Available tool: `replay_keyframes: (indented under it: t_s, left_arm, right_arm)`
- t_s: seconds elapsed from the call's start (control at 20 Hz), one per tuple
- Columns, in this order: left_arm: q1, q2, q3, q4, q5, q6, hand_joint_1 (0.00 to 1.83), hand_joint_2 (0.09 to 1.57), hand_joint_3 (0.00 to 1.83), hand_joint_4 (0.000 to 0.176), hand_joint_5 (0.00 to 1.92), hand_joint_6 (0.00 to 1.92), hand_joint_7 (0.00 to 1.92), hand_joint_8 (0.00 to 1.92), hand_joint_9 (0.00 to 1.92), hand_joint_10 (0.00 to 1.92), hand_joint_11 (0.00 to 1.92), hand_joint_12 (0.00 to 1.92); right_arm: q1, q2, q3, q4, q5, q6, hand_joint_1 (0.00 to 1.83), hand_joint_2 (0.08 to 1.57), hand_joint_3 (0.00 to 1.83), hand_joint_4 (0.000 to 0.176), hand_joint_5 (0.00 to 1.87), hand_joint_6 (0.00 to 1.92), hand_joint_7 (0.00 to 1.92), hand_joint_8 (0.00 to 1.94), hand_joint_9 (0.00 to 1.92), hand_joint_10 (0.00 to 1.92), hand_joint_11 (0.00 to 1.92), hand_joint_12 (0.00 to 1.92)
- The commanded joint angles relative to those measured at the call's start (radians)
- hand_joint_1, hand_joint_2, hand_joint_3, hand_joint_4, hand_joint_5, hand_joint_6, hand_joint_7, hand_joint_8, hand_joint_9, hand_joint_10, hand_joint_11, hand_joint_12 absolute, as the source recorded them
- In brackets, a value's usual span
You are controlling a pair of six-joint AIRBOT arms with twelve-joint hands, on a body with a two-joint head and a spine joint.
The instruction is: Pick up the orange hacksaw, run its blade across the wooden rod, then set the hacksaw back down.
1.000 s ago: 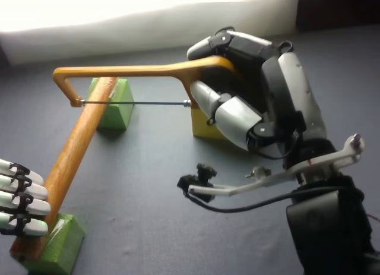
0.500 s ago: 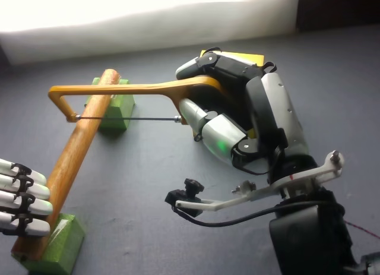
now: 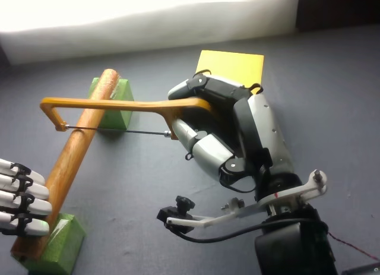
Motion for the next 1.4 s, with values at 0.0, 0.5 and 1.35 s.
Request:
replay_keyframes:
  t_s: [0.0, 0.5, 1.35]
  left_arm:
    - [0.0, -0.002, 0.004, -0.029, -0.023, 0.001, 0.1, 1.26, 0.0, 0.0, 0.09, 0.0, 0.05, 0.0, 0.05, 0.0, 0.0, 0.23]
    - [0.002, -0.003, 0.004, -0.029, -0.023, 0.001, 0.11, 1.27, 0.0, 0.0, 0.07, 0.0, 0.05, 0.0, 0.05, 0.0, 0.0, 0.15]
    - [0.002, -0.005, 0.003, -0.031, -0.023, 0.001, 0.12, 1.28, 0.0, 0.0, 0.1, 0.0, 0.05, 0.0, 0.05, 0.0, 0.0, 0.14]
  right_arm:
    - [0.004, -0.005, 0.008, -0.095, 0.089, 0.015, 1.37, 1.15, 0.0, 0.0, 0.86, 0.94, 0.93, 1.1, 0.87, 1.41, 0.82, 1.55]
    - [0.034, -0.102, 0.092, -0.084, 0.058, 0.017, 1.37, 1.15, 0.0, 0.0, 0.84, 0.96, 0.94, 1.09, 0.86, 1.42, 0.81, 1.54]
    - [0.071, -0.259, 0.211, -0.055, 0.036, 0.037, 1.37, 1.14, 0.01, 0.0, 0.82, 0.96, 0.95, 1.06, 0.89, 1.37, 0.85, 1.5]
